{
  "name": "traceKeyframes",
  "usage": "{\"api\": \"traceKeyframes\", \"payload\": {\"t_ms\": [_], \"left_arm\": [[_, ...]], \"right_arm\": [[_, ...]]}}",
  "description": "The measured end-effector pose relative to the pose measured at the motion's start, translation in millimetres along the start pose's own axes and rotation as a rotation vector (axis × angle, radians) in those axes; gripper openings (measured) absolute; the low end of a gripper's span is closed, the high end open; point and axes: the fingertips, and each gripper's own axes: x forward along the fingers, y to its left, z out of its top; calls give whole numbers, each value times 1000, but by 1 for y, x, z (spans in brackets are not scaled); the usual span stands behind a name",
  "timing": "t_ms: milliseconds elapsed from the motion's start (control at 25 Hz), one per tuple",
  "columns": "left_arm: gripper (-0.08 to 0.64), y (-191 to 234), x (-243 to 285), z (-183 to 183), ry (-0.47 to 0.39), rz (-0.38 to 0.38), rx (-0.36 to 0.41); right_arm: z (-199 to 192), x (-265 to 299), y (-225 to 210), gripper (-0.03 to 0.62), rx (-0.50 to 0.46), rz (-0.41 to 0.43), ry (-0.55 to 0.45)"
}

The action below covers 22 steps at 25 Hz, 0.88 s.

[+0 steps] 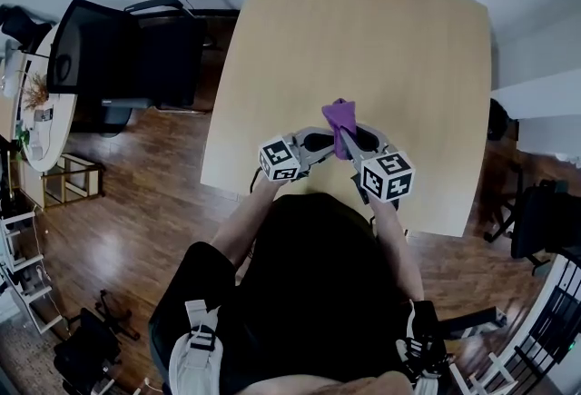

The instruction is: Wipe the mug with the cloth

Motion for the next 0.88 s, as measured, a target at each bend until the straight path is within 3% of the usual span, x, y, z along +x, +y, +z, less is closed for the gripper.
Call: {"api": "traceKeyframes", "payload": {"t_ms": [160, 320, 400, 480, 560, 680, 760, 880], "left_arm": [[41, -5, -7, 14, -40, 4, 47], [41, -7, -16, 35, -63, 41, 71], [41, -5, -17, 35, -68, 50, 90], [41, -2, -16, 37, -71, 59, 94], [41, -3, -12, 45, -86, 59, 90], [41, -8, -3, 61, -112, 45, 69], [41, -13, 1, 70, -140, 23, 65], [41, -16, 0, 77, -164, 0, 64]], "right_arm": [[-3, -19, -42, 64, 34, -109, -16], [-24, -45, -101, 64, 135, -260, 5], [-7, -61, -103, 64, 150, -282, -49], [29, -69, -76, 64, 96, -226, -132], [60, -64, -30, 64, 2, -115, -189], [64, -42, 28, 64, -150, 7, -159], [51, -30, 37, 64, -205, 15, -113], [48, -32, 24, 64, -182, -12, -112]]}}
